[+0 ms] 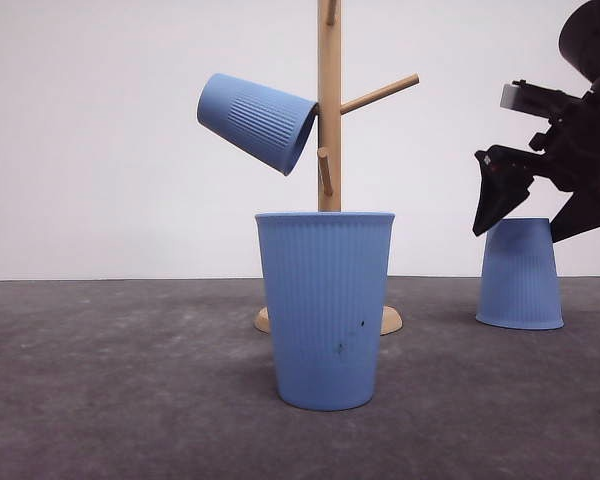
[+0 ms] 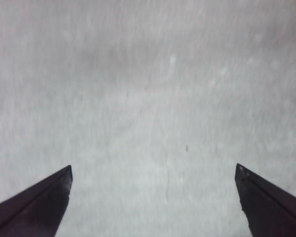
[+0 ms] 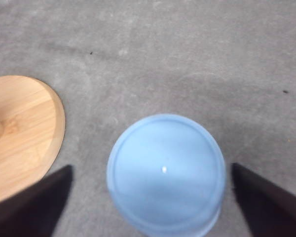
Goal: Place three cups
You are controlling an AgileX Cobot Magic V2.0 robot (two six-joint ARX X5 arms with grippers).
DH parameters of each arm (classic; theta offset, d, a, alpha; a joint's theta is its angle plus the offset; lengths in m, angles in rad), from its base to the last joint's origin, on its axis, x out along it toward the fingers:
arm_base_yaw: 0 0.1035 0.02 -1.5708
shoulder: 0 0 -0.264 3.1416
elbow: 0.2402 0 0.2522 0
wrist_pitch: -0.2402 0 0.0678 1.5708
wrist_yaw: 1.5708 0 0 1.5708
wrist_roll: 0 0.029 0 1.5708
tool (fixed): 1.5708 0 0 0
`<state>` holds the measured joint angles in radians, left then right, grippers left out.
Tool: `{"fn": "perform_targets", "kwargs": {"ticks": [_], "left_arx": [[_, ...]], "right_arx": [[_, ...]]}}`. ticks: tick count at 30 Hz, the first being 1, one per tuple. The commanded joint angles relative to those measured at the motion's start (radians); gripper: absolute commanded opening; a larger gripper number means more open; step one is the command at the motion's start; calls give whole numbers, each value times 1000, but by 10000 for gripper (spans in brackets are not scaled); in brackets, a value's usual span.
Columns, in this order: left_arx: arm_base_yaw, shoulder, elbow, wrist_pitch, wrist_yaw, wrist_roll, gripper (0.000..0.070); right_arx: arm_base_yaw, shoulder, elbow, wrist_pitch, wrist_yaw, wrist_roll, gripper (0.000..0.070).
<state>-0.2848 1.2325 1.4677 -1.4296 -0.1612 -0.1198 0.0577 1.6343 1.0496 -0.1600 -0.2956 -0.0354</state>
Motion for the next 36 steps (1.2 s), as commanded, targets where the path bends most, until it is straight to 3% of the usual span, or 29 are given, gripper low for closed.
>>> {"fn": "perform_targets", "kwargs": {"ticks": [1, 6, 16, 22, 31, 36], "left_arx": [[-4, -38, -18, -51, -2, -27, 630], [-4, -156, -101, -51, 0, -54, 631], [-4, -252, -121, -50, 9, -57, 631], [-4, -252, -121, -49, 8, -57, 630], [-4, -251, -121, 28, 9, -42, 630], [-3, -246, -121, 35, 8, -26, 630]], "right_arx": [[1, 23, 19, 19, -7, -7, 523], [1, 25, 19, 36, -17, -7, 340], [-9, 24, 37, 45, -49, 3, 318], [-81, 3, 115, 17, -233, 95, 318], [-216, -16, 274, 19, -641, 301, 318], [-262, -16, 376, 22, -754, 367, 318]]}}
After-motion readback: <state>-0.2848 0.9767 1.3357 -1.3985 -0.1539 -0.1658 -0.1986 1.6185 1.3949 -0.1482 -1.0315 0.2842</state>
